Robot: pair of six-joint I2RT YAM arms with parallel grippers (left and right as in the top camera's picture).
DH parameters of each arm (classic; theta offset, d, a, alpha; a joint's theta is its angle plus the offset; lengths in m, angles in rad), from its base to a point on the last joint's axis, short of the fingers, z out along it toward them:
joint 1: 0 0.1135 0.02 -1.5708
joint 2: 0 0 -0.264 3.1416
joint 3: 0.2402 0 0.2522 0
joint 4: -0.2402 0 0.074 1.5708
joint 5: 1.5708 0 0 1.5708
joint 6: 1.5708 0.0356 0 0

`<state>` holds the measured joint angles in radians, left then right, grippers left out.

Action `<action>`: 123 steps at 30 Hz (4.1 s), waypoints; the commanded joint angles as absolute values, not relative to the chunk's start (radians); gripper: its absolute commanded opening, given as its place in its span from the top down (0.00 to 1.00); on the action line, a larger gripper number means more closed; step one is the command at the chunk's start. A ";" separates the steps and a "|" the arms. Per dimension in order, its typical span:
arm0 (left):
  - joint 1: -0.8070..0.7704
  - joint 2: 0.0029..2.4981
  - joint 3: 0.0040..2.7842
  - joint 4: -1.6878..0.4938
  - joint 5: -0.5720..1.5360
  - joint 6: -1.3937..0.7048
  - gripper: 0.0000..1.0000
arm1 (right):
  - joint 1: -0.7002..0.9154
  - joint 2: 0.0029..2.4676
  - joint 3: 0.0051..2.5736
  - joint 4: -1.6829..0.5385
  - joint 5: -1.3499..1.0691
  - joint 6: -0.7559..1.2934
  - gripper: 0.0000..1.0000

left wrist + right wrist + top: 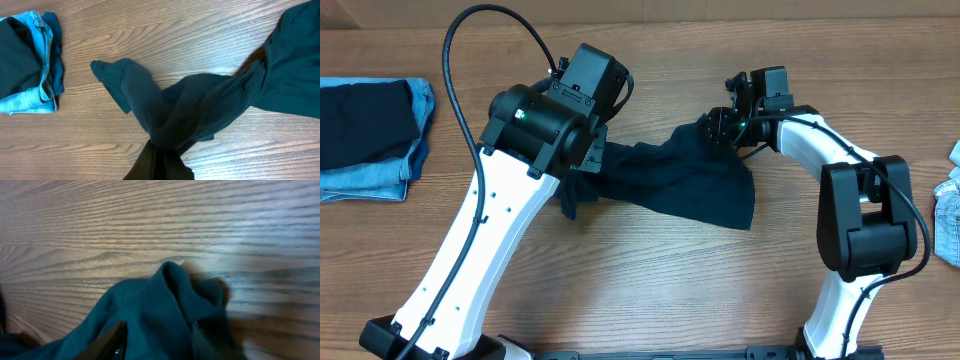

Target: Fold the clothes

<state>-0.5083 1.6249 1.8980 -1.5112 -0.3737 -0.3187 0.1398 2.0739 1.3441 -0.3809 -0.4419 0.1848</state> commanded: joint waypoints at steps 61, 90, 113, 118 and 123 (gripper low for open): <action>-0.094 1.725 1.903 -0.538 0.075 -0.146 0.95 | -0.140 1.582 1.546 -0.340 -0.340 0.260 0.96; -0.014 1.975 2.442 -1.245 0.149 0.031 0.91 | -0.147 1.658 1.581 -0.508 -0.430 0.177 0.96; -0.022 1.963 2.429 -1.686 0.266 0.033 0.56 | -0.147 1.531 1.581 -1.220 -0.273 0.127 0.41; -0.098 1.966 2.414 -1.631 0.215 0.060 0.57 | -0.146 1.553 1.571 -1.150 -0.273 0.152 0.40; -0.187 1.975 2.340 -1.519 0.130 0.052 0.55 | -0.145 1.653 1.571 -1.190 -0.273 0.157 0.64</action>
<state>-0.1272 1.9816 2.4016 -1.5761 0.1967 0.0345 -0.1432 1.5742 1.5654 -1.1728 -0.2836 0.1478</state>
